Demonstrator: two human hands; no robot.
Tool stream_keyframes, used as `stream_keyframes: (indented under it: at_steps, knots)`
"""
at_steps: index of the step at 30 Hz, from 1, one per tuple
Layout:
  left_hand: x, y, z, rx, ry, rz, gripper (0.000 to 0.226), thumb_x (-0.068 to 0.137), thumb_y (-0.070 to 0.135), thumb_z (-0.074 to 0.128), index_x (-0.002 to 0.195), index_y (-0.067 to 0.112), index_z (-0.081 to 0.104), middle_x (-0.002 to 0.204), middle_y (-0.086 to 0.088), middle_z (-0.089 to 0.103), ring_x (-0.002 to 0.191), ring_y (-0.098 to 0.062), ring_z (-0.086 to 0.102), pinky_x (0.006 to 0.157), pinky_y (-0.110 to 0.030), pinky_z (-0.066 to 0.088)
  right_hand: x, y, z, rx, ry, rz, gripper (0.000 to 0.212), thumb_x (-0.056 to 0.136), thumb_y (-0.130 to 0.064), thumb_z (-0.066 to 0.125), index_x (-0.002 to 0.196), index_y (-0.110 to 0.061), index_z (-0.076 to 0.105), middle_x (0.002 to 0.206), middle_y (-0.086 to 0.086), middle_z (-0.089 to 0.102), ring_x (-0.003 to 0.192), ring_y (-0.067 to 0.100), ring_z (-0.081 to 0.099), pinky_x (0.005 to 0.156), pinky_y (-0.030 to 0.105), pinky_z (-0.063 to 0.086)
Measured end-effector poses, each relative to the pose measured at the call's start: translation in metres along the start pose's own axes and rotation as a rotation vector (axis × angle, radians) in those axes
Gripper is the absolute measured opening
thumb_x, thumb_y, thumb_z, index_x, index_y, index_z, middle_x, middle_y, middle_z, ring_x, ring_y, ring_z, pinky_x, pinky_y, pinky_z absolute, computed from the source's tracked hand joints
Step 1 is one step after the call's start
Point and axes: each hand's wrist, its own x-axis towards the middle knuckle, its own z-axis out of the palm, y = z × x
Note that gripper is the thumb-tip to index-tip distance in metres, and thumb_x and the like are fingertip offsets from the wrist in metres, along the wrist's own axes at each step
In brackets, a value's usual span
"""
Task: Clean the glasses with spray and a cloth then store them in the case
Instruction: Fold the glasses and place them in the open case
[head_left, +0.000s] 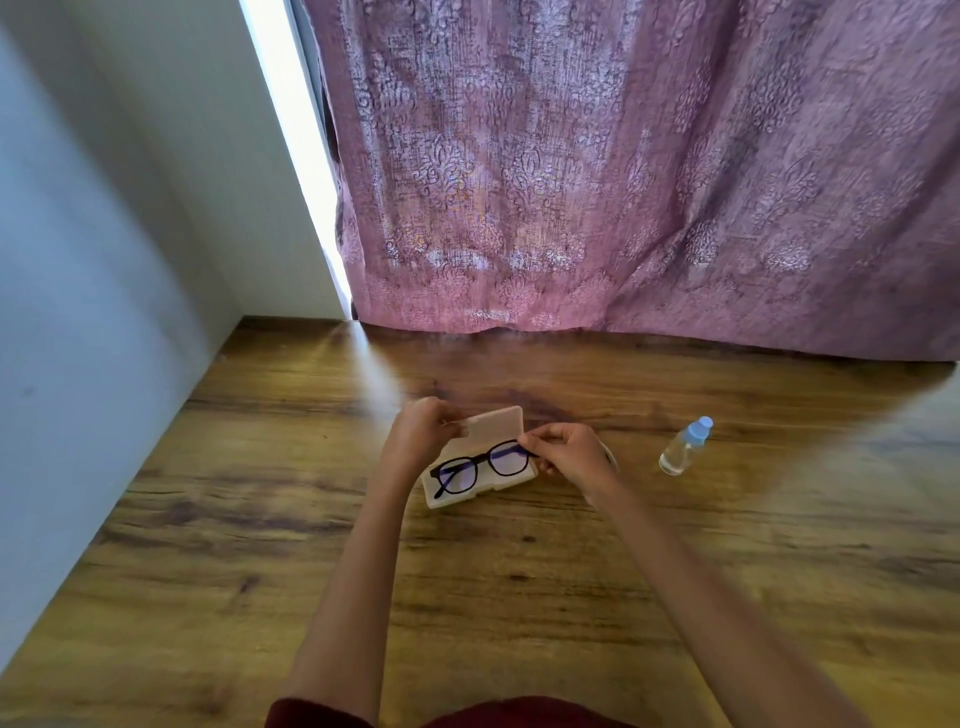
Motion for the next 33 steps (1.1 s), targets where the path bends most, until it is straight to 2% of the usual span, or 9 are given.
stream_keyframes:
  at_steps: [3, 8, 13, 16, 19, 28, 31, 33]
  knots:
    - [0.000, 0.001, 0.000, -0.021, 0.001, 0.017, 0.025, 0.083, 0.018, 0.071, 0.107, 0.013, 0.073, 0.099, -0.008, 0.069, 0.092, -0.023, 0.062, 0.080, -0.032, 0.046, 0.002, 0.003, 0.003, -0.014, 0.055, -0.059, 0.013, 0.081, -0.023, 0.076, 0.091, -0.015, 0.073, 0.077, -0.003, 0.073, 0.061, 0.004, 0.061, 0.054, 0.014, 0.047]
    - [0.003, 0.004, 0.002, -0.070, 0.002, -0.010, 0.026, 0.083, 0.016, 0.071, 0.108, 0.012, 0.072, 0.103, -0.009, 0.068, 0.097, -0.024, 0.060, 0.087, -0.034, 0.047, 0.003, 0.011, 0.003, -0.023, 0.076, -0.075, 0.009, 0.079, -0.021, 0.078, 0.085, -0.017, 0.073, 0.070, -0.005, 0.072, 0.053, 0.003, 0.059, 0.055, 0.015, 0.051]
    - [0.004, 0.006, 0.003, -0.100, 0.006, -0.022, 0.026, 0.082, 0.015, 0.071, 0.108, 0.010, 0.072, 0.107, -0.008, 0.069, 0.101, -0.023, 0.061, 0.091, -0.035, 0.048, 0.004, 0.015, 0.009, -0.043, 0.080, -0.072, 0.013, 0.078, -0.018, 0.078, 0.085, -0.011, 0.070, 0.069, 0.000, 0.070, 0.057, 0.010, 0.060, 0.063, 0.029, 0.054]
    - [0.004, 0.003, 0.004, -0.104, 0.013, -0.024, 0.026, 0.082, 0.016, 0.072, 0.107, 0.011, 0.073, 0.106, -0.008, 0.069, 0.100, -0.023, 0.061, 0.090, -0.035, 0.047, 0.004, 0.017, 0.011, -0.083, 0.102, -0.091, 0.013, 0.077, -0.020, 0.080, 0.082, -0.014, 0.069, 0.069, -0.001, 0.069, 0.056, 0.008, 0.059, 0.061, 0.028, 0.053]
    - [0.005, 0.002, 0.005, -0.114, 0.017, -0.013, 0.027, 0.081, 0.016, 0.073, 0.107, 0.010, 0.073, 0.105, -0.009, 0.069, 0.101, -0.024, 0.061, 0.090, -0.035, 0.047, 0.004, 0.021, 0.011, -0.142, 0.100, -0.097, 0.015, 0.075, -0.025, 0.081, 0.082, -0.016, 0.072, 0.076, 0.000, 0.072, 0.065, 0.010, 0.062, 0.064, 0.031, 0.054]
    - [0.005, -0.002, 0.006, -0.135, -0.009, -0.029, 0.035, 0.081, 0.015, 0.072, 0.116, 0.012, 0.068, 0.115, -0.008, 0.065, 0.106, -0.022, 0.058, 0.091, -0.030, 0.045, -0.003, 0.017, 0.002, -0.123, 0.106, -0.166, 0.011, 0.084, -0.026, 0.073, 0.087, -0.018, 0.067, 0.073, 0.001, 0.066, 0.057, 0.008, 0.057, 0.052, 0.018, 0.049]
    - [0.006, -0.003, 0.005, -0.121, -0.008, -0.014, 0.041, 0.079, 0.014, 0.074, 0.119, 0.012, 0.065, 0.120, -0.007, 0.062, 0.109, -0.024, 0.058, 0.096, -0.035, 0.045, -0.004, 0.011, -0.012, -0.183, 0.188, -0.189, 0.008, 0.085, -0.032, 0.071, 0.085, -0.025, 0.067, 0.078, -0.003, 0.066, 0.065, 0.009, 0.059, 0.052, 0.021, 0.049]
    - [0.007, -0.004, 0.006, -0.137, 0.001, -0.004, 0.043, 0.079, 0.012, 0.074, 0.120, 0.012, 0.064, 0.120, -0.008, 0.061, 0.109, -0.023, 0.058, 0.096, -0.033, 0.045, -0.005, 0.007, -0.023, -0.228, 0.276, -0.210, 0.008, 0.084, -0.034, 0.071, 0.083, -0.028, 0.068, 0.078, -0.009, 0.065, 0.070, 0.005, 0.060, 0.053, 0.016, 0.045]
